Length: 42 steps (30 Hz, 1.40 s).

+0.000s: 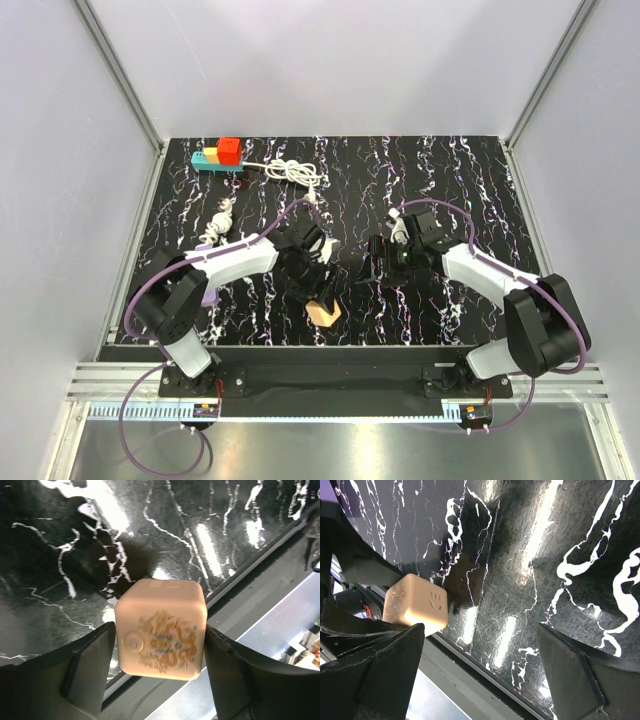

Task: Pull the plug off the socket

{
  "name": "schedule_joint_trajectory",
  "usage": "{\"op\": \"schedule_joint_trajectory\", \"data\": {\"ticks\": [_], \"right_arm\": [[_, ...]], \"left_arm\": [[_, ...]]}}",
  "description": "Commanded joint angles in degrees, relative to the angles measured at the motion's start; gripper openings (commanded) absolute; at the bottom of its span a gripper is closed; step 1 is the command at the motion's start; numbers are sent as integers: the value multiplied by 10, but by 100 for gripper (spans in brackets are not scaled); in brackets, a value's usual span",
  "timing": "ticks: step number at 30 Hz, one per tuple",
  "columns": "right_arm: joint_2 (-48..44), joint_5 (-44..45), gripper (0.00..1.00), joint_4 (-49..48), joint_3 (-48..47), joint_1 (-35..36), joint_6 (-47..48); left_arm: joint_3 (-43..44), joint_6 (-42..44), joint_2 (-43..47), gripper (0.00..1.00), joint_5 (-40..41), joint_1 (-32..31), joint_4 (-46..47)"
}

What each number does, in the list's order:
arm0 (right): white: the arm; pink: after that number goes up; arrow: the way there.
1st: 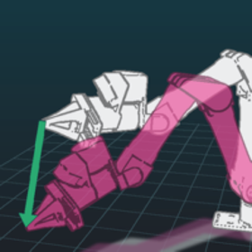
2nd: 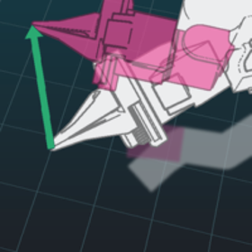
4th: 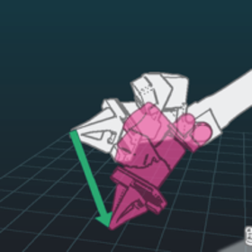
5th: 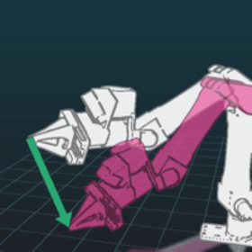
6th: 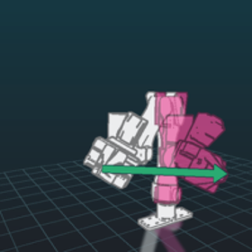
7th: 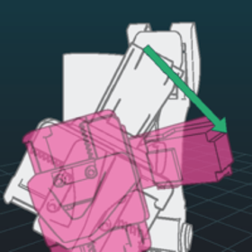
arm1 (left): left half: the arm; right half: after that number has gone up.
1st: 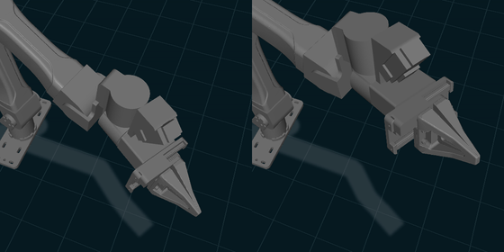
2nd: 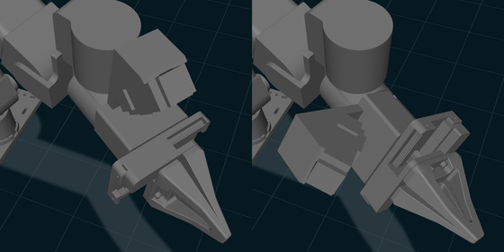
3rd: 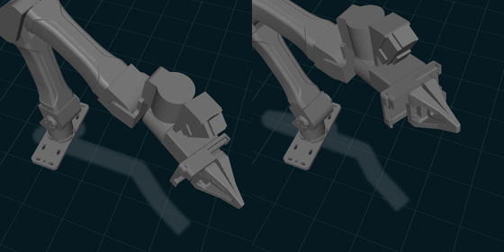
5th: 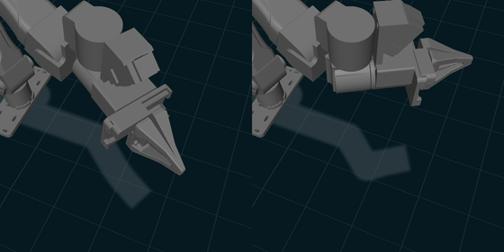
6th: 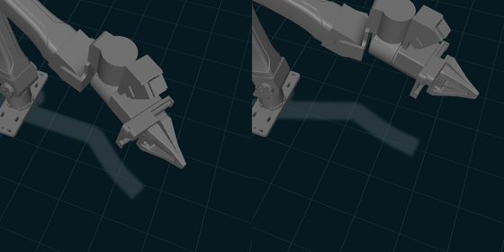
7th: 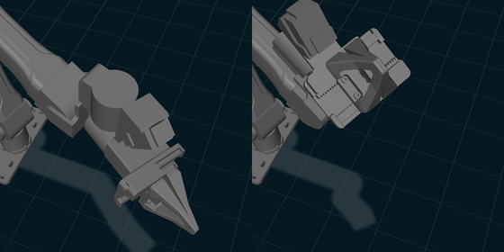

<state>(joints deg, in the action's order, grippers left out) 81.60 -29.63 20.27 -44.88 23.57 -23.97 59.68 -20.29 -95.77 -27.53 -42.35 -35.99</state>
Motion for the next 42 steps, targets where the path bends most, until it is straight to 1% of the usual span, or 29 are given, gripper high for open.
{"op": "schedule_joint_trajectory", "data": {"ticks": [1,4,10,14,18,20,21,23,30,38,41,42], "right_arm": [[4,-13,100,-11,-1,-4,14],[12,-17,100,-13,-6,-5,16],[17,-20,100,-15,-6,-5,18],[20,-24,100,-16,-6,-5,19],[22,-27,100,-18,-5,-5,20],[24,-32,100,-19,-5,-5,20],[25,-32,100,-20,-5,-5,19],[25,-35,100,-20,-5,-5,19],[23,-40,100,-24,1,-5,17],[27,-30,100,-27,2,-5,13],[31,-8,100,-27,2,-5,1],[31,-1,100,-28,2,-5,-3]], "left_arm": [[11,28,-5,74,78,1,-17],[15,38,-9,78,92,1,-20],[25,46,-11,80,121,0,-28],[30,41,-8,87,148,1,-37],[31,35,6,91,196,1,-36],[31,35,5,93,201,1,-33],[31,35,2,96,204,1,-34],[29,35,-2,98,206,1,-32],[28,23,28,99,229,0,-24],[69,17,84,99,223,-12,-22],[82,21,102,99,242,-12,-33],[84,21,115,99,263,-12,-39]]}}
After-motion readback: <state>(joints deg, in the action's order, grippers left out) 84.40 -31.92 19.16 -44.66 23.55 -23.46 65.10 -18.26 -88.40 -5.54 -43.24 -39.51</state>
